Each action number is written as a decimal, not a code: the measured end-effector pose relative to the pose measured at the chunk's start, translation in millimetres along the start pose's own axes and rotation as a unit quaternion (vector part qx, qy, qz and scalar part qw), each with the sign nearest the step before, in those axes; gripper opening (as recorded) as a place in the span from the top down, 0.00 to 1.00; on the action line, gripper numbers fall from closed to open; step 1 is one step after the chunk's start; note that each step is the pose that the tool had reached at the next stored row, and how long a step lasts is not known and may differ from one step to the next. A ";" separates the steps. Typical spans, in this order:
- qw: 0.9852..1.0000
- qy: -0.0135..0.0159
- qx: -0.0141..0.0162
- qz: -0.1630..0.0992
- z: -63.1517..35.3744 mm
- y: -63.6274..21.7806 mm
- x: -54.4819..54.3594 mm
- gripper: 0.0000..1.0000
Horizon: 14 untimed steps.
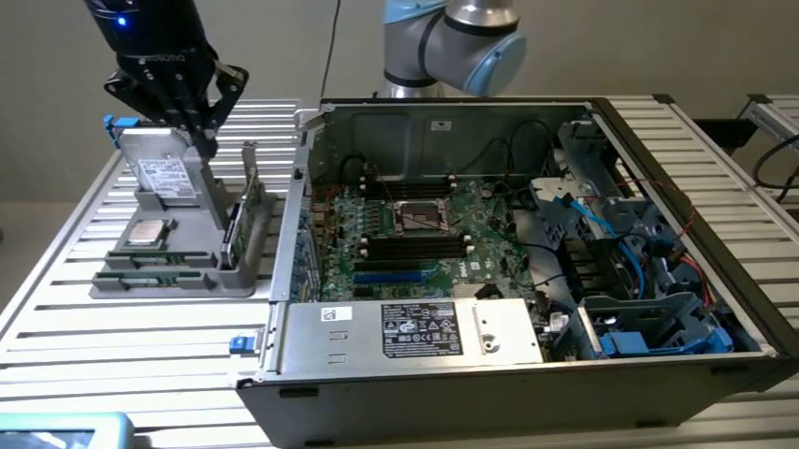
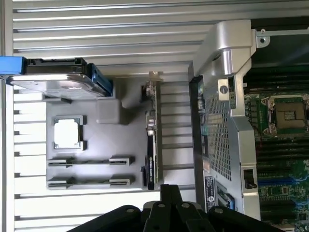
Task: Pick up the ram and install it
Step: 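Reach for the ram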
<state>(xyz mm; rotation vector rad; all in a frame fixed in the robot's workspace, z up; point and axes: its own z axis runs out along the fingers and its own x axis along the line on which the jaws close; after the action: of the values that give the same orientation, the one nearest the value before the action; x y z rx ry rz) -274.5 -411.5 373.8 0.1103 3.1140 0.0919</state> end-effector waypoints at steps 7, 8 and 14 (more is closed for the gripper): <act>1.000 0.000 0.000 0.000 10.7 -6.8 30.5 0.89; 1.000 0.000 0.000 0.000 12.4 -7.5 35.3 0.89; 1.000 0.000 0.001 0.000 16.3 -9.1 54.4 0.89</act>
<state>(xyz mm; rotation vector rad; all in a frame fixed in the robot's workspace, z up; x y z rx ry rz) -328.9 -415.7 355.9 0.1102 3.1140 0.0872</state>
